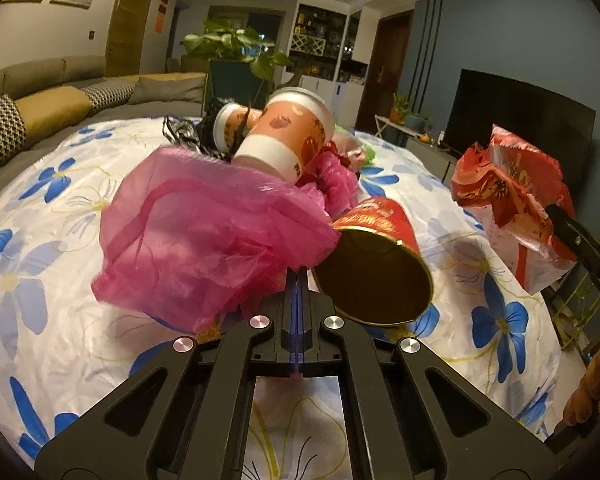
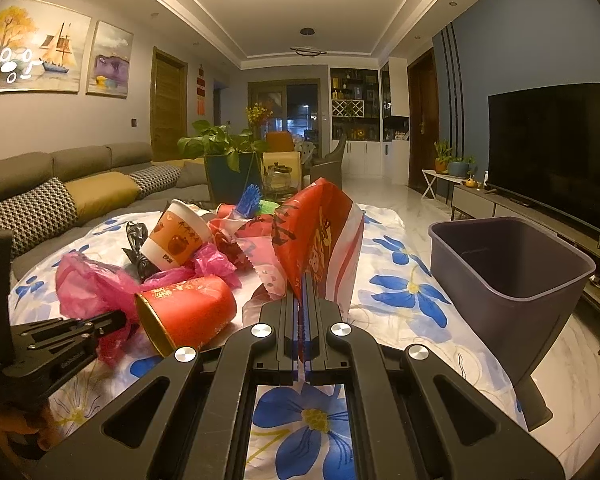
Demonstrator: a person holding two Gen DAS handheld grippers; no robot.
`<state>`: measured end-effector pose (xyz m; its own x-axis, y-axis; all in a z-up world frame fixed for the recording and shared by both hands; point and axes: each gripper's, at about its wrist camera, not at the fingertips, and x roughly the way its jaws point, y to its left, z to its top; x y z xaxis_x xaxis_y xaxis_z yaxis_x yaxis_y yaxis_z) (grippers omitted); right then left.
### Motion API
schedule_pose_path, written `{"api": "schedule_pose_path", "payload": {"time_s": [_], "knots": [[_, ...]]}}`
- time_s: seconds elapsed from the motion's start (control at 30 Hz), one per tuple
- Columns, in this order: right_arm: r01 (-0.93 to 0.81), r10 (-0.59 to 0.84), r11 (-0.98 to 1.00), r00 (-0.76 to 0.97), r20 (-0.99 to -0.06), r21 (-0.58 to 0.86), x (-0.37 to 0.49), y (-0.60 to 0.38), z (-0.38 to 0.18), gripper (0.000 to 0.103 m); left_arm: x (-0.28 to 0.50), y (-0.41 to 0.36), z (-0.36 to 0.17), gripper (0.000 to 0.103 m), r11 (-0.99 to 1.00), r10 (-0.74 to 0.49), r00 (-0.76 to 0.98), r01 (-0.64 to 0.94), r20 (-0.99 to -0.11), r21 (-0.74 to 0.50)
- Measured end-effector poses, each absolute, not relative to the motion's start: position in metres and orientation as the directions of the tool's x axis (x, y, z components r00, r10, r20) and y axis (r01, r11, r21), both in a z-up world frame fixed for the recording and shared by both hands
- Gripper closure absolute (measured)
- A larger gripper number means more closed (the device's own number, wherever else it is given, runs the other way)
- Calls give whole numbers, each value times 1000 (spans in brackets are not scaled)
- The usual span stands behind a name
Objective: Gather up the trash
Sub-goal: 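Lift the wrapper with the right tool while the left tool grasps the pink plastic bag, then carry both items over the grey bin and open both tools to drop them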
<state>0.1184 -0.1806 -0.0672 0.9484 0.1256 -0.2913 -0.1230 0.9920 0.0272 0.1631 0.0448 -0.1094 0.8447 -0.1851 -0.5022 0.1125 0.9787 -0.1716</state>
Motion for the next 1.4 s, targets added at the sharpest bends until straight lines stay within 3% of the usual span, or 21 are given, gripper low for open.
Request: {"api": "schedule_pose_path", "payload": {"time_s": [0.47,0.67,0.97,1.4], "knots": [[-125,127,992,961,-245,26,103,-191,-50,101,123,53,-46,103,979,-165,917,107,-364,-173],[-110,114,993,969,-221,33,99,-203,-39,101,123,38,-22,103,972,-211,917,158,-340,-176],[-35,40,999,986,-162,31,96,-244,-17,101,142,-25,18,103,949,-314,904,295,-289,-108],[178,-173,983,980,-95,40,116,-339,1,101,192,-156,42,103,856,-513,825,513,-235,-69]]}}
